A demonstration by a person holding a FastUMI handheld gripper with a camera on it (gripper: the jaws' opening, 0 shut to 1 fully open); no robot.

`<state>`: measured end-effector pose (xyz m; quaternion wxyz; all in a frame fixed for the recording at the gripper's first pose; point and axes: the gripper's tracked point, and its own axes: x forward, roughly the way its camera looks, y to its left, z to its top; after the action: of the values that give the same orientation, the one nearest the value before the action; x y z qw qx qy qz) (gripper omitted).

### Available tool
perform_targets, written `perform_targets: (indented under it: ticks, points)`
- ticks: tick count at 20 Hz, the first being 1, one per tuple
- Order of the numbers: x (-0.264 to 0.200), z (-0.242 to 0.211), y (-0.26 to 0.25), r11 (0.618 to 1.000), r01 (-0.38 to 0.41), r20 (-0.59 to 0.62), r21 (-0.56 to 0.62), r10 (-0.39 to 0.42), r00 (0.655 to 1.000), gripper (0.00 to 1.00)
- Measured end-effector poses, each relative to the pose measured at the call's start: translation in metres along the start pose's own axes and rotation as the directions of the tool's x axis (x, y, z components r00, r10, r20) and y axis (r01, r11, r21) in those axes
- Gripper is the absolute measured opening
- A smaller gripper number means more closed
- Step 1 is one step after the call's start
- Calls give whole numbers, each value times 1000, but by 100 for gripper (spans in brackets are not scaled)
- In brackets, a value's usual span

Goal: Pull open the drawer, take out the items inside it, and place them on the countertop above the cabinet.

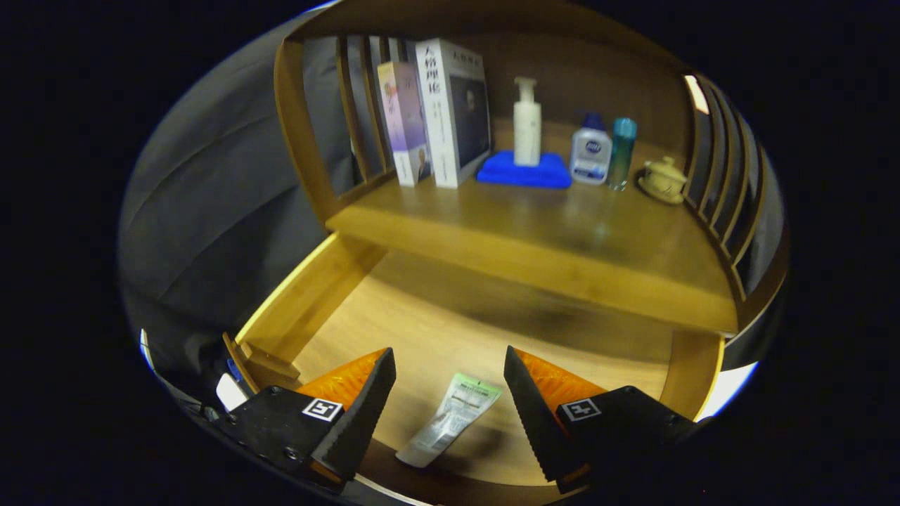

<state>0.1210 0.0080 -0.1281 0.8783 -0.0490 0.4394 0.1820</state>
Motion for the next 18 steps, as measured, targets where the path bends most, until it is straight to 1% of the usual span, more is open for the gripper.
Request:
perform_targets:
  ticks: [2,4,6,8,10,11,14,17,18]
  points:
    - [8,-13,1,1000,-18,-71,-2,18,997,96]
    - [16,-26,3,999,-42,-156,14,44,987,96]
    - [22,-33,-4,999,-39,-207,12,41,978,95]
    - [27,-37,-2,998,-62,-248,21,66,966,96]
    - [31,-50,-3,997,-81,-305,1,78,949,97]
    - [33,-57,-6,997,-79,-330,-16,70,941,97]
    - [39,-66,-13,997,-69,-355,-42,50,934,96]
    - [39,-74,-11,995,-91,-392,-26,74,917,96]
    - [40,-79,-9,994,-102,-412,-25,83,908,92]
